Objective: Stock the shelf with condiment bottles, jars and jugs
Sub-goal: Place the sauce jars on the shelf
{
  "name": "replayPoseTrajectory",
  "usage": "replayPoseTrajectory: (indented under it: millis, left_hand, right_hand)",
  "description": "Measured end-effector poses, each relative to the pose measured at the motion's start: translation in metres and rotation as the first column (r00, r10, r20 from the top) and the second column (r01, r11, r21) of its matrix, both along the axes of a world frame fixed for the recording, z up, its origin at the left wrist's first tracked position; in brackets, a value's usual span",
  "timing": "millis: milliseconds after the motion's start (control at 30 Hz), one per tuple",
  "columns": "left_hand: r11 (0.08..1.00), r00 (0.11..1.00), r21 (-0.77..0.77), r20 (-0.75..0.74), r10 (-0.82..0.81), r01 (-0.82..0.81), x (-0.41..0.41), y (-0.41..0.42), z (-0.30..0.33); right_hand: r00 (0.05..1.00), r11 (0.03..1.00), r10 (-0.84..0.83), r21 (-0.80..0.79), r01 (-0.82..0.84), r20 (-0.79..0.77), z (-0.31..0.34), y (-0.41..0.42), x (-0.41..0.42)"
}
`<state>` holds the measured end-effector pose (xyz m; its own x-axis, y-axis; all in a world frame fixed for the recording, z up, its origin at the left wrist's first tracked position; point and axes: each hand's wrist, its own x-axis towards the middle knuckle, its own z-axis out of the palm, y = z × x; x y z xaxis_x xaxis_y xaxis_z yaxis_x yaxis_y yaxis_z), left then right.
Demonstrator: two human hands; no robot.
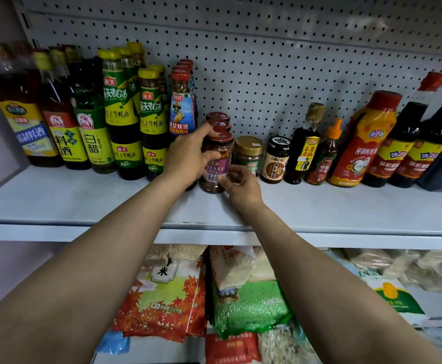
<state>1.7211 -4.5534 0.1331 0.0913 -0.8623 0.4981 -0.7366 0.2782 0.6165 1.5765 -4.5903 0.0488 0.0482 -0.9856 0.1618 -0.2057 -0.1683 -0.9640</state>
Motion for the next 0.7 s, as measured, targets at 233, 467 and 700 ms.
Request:
replayPoseTrajectory:
  millis: [233, 467, 700]
  left_hand:
    - [0.999, 0.998, 0.029, 0.043, 0.035, -0.036, 0.0, -0.007, 0.002]
    - [0.998, 0.986, 0.049, 0.164, 0.042, -0.05, -0.002, -0.002, 0.007]
    - [0.978, 0.982, -0.111, 0.042, 0.183, -0.178, -0.015, 0.042, 0.006]
  right_hand:
    - [0.994, 0.996, -0.083, 0.011, 0.084, -0.067, 0.004, 0.002, 0.003]
    - [0.993, 0.992, -0.084, 0.087, 0.091, -0.081, 0.018, 0.016, -0.007]
    - [0.971, 0.993, -0.112, 0.021, 0.119, -0.212, 0.033, 0.063, -0.059]
